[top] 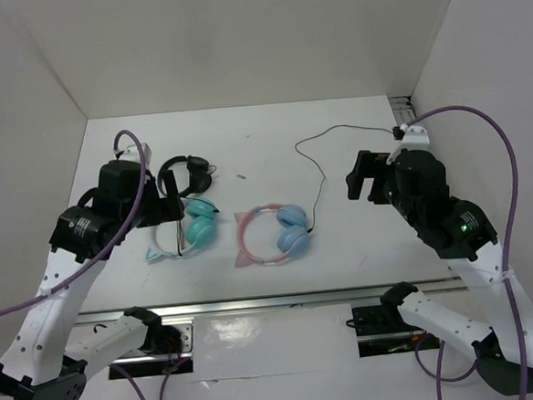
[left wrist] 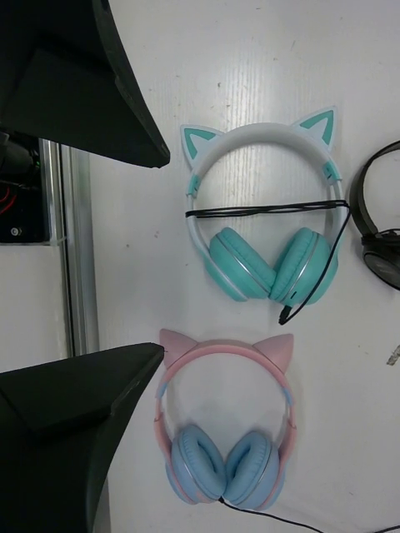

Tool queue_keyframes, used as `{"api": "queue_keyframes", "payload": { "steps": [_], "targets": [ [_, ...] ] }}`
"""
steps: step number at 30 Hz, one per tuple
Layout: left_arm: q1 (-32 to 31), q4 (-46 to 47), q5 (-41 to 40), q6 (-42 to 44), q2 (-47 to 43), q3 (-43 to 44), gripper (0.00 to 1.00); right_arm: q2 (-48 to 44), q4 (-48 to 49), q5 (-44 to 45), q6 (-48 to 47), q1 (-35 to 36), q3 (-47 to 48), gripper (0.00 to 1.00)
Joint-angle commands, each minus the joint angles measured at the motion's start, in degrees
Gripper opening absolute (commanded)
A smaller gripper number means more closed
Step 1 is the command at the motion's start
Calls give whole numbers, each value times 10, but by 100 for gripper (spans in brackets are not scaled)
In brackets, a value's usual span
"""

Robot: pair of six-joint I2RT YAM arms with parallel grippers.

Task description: Wrap the headphones

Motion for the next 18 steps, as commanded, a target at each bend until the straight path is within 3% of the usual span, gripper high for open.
{"api": "queue_keyframes", "payload": {
  "steps": [1,6,18],
  "targets": [
    [-13,23,-13,11,2,5,100,0,-7,13,-9,2,18,99],
    [-36,41,3,22,24,-15,100,11,28,-14,-9,2,-26,99],
    [-101,183,60,-81,96,-166,100,29,130,-117,8,2,-132,99]
  ]
}}
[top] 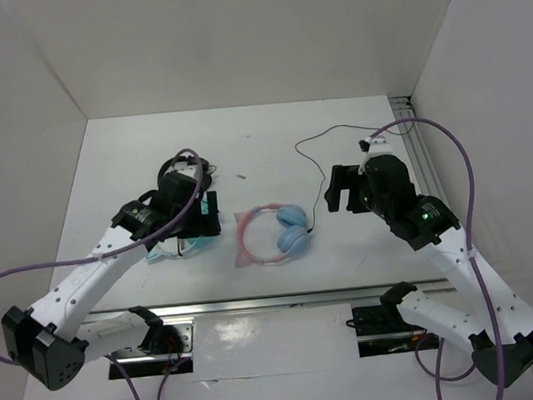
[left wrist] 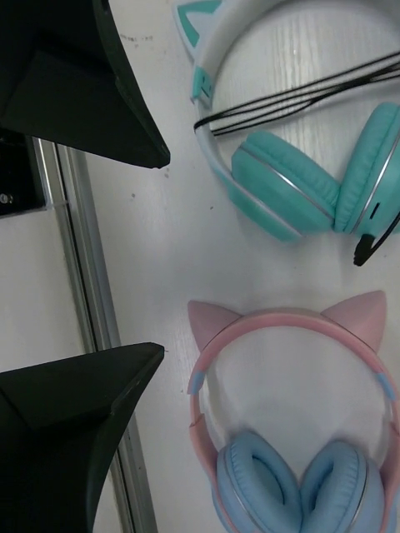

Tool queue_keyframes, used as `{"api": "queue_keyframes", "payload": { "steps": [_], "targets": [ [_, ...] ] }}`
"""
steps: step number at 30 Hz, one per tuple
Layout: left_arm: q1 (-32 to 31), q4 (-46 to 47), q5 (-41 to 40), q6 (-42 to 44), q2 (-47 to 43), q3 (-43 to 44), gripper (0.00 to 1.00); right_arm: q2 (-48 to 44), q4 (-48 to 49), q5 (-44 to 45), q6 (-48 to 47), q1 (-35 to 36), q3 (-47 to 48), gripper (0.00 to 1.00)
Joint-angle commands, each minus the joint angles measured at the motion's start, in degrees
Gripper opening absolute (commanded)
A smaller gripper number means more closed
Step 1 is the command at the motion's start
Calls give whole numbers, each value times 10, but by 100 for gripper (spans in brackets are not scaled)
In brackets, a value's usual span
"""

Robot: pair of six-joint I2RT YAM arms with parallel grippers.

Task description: Wrap the headphones

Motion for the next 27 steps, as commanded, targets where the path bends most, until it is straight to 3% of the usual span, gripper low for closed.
{"api": "queue_keyframes", "payload": {
  "steps": [1,11,16,19,23,27],
  "targets": [
    [-16,84,22,-43,38,-29,98,-1,69,-42,7,2,-23,99],
    [-86,174,-20,-107,204,-26,97,17,97,-66,2,2,-47,99],
    [-99,194,-38,-119,288,-9,91,17,109,-76,2,2,-58,99],
    [-109,200,-59,-131,339,2,80,17,121,-83,2,8,-69,99],
    [-116,210,-71,-148,381,2,73,17,128,-90,2,8,-69,99],
    [-121,210,-76,-154,392,2,40,17,128,-90,2,13,-69,99]
  ]
}}
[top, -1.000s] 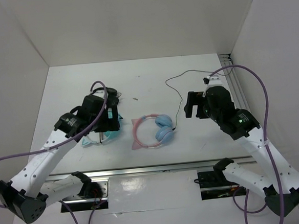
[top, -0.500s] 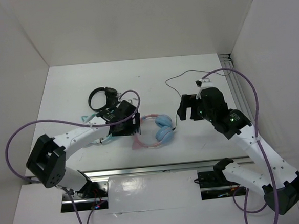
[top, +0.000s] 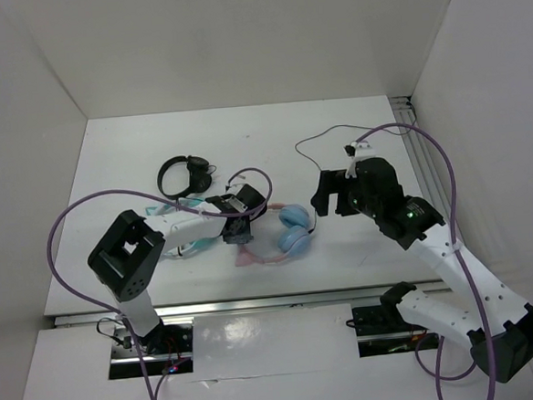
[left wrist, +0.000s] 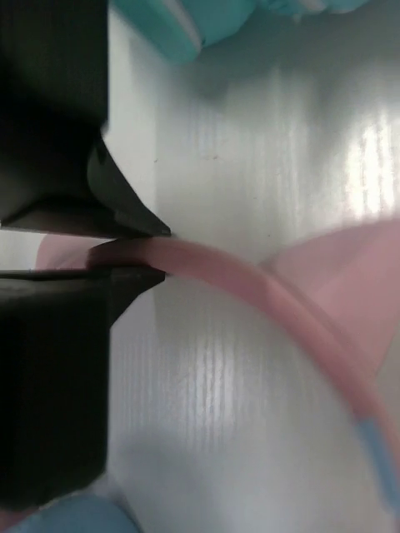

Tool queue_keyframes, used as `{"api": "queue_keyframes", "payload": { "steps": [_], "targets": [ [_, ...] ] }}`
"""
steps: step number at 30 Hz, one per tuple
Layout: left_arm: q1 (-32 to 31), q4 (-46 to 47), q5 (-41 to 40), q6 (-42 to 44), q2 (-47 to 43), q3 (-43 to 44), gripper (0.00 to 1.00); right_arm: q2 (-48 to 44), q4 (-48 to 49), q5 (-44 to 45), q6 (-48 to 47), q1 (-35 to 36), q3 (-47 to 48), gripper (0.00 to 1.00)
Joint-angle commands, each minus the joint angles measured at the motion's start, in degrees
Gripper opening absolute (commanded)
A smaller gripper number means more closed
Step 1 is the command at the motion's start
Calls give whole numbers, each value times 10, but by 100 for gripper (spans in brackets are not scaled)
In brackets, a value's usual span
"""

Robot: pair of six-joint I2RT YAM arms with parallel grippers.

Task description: Wrap the headphones

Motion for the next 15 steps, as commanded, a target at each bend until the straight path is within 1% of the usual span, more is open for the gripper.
{"api": "queue_keyframes", "payload": {
  "steps": [1,2,4,5,6,9,10,11,12,13,14,15],
  "targets": [
    [-3,10,-12,-17,18,6,20,-8,30,-7,-7,9,-2,99],
    [-3,10,-12,-17,10,1,12,-8,30,-7,-7,9,4,99],
    [-10,4,-12,-17,-1,1,6,-19,30,-2,-7,9,4,99],
    [-10,4,-18,-17,-12,1,0,-19,30,-2,-13,9,4,99],
    [-24,-3,-30,-11,-24,1,0,-25,30,6,-13,9,4,99],
    [-35,-49,-71,-4,-89,20,0,-49,51,13,-13,9,-2,99],
    [-35,-63,-80,4,-123,37,0,-60,65,-8,-13,9,-10,99],
    [-35,-81,-101,4,-139,50,0,-83,93,-19,-13,9,-29,99],
    [-35,-126,-115,12,-153,66,0,-96,110,-33,-19,9,-39,99],
    [-35,-150,-129,23,-166,84,0,-109,128,-48,-19,9,-51,99],
    [-35,-176,-160,28,-187,124,0,-132,145,-77,-26,9,-61,99],
    [-35,-204,-178,28,-195,146,0,-141,180,-86,-26,9,-80,99]
  ]
}}
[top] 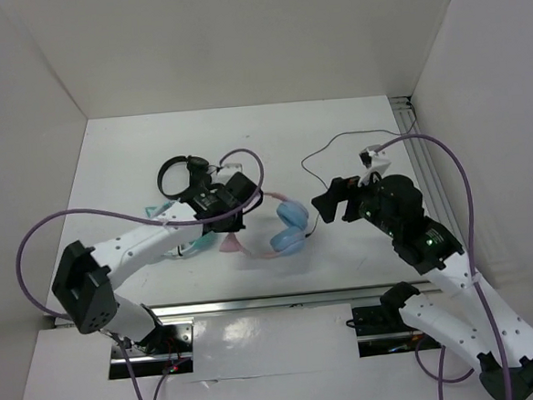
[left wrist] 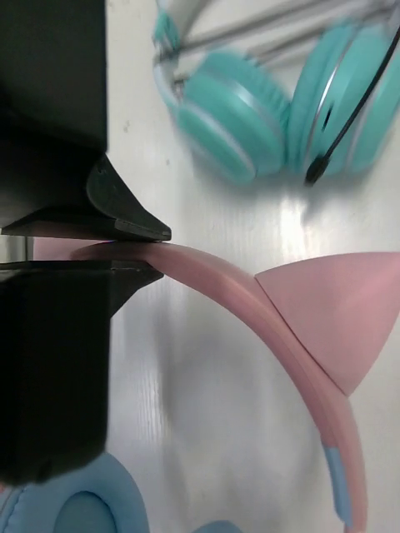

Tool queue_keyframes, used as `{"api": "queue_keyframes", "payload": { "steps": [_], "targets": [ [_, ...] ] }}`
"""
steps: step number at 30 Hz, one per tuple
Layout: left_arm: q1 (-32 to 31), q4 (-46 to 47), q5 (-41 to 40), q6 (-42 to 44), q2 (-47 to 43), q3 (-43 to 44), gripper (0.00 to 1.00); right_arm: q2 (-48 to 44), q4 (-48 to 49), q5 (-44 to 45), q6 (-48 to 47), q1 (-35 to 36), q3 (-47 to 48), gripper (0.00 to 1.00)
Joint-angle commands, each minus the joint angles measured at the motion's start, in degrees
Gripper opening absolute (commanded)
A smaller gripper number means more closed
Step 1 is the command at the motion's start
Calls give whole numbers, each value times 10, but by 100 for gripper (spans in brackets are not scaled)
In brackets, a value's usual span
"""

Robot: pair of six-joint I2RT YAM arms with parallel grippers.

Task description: Wrap the headphones

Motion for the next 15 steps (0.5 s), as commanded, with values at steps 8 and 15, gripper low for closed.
{"api": "queue_keyframes", "payload": {
  "steps": [8,15],
  "targets": [
    [3,-319,-201,37,-92,305,0,-51,278,-147,-68,4,-78,99],
    [8,-375,-180,45,-157,400,0,24,388,-103,-129,4,-104,99]
  ]
}}
